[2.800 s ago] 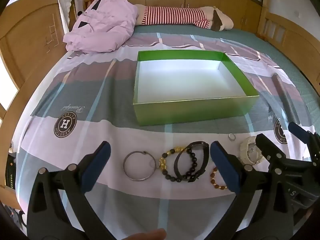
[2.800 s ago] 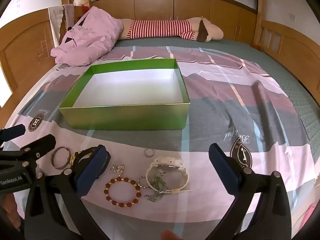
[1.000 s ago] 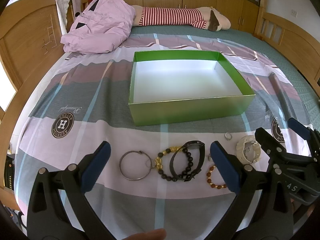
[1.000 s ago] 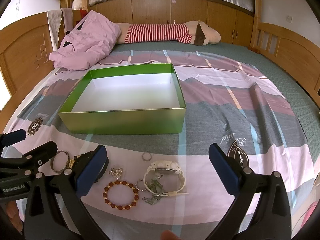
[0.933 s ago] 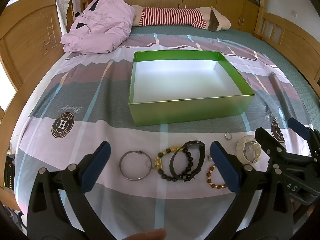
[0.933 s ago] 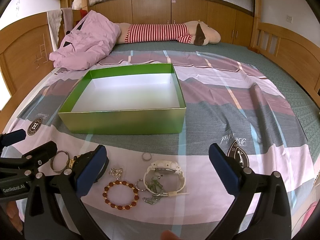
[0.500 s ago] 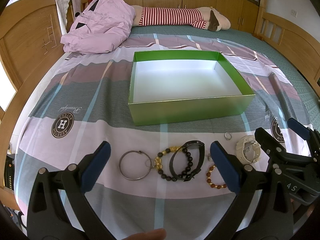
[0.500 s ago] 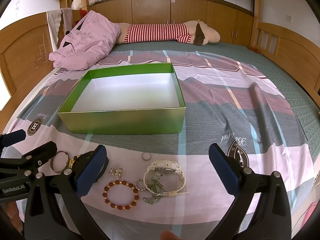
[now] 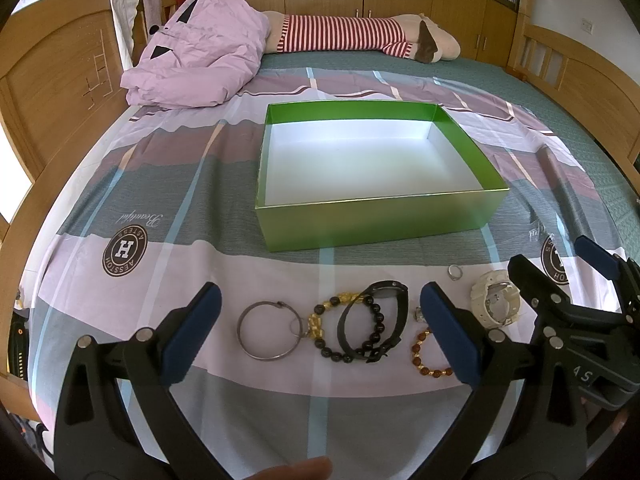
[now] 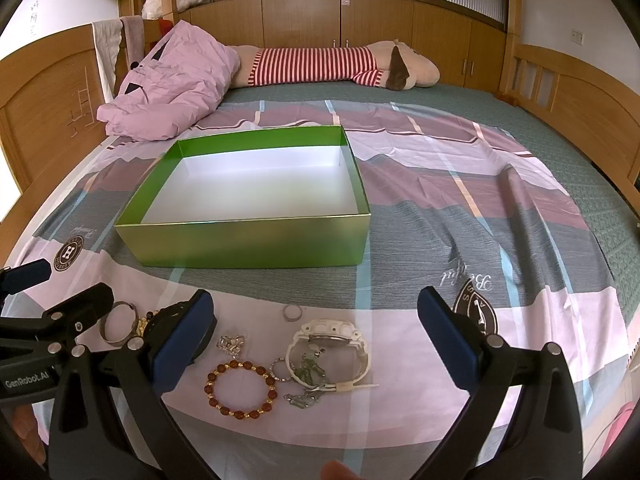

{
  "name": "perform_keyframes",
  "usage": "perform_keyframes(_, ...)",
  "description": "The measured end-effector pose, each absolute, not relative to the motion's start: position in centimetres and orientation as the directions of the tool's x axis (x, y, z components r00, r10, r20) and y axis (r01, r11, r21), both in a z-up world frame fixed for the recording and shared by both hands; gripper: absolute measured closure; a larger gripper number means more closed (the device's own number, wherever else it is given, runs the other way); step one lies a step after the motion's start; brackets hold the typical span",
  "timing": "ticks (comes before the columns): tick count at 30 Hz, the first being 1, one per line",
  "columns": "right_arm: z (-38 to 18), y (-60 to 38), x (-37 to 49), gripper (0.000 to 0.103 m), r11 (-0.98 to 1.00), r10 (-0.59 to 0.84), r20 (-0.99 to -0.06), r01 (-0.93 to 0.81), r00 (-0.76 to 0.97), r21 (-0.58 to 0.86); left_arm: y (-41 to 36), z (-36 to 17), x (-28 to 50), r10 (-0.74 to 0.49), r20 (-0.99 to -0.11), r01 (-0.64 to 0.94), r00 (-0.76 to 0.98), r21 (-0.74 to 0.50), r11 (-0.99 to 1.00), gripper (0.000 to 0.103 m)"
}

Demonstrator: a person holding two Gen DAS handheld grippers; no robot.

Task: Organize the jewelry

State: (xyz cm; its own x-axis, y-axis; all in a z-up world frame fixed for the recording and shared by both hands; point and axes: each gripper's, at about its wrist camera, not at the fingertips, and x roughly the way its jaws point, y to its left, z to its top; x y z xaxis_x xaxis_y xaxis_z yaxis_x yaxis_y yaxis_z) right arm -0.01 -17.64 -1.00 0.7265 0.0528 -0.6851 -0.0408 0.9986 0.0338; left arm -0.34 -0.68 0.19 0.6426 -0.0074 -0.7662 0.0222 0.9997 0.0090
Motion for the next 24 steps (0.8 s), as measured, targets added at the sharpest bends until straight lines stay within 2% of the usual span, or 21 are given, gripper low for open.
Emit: perform_keyframes(24, -1.09, -17.68, 0.0, 0.001, 0.999, 0.049, -0.686, -0.043, 0.726, 0.025, -0.77, 0.18, -0.29, -0.004, -0.768, 0.028, 0.64, 0.018, 0.999, 0.002)
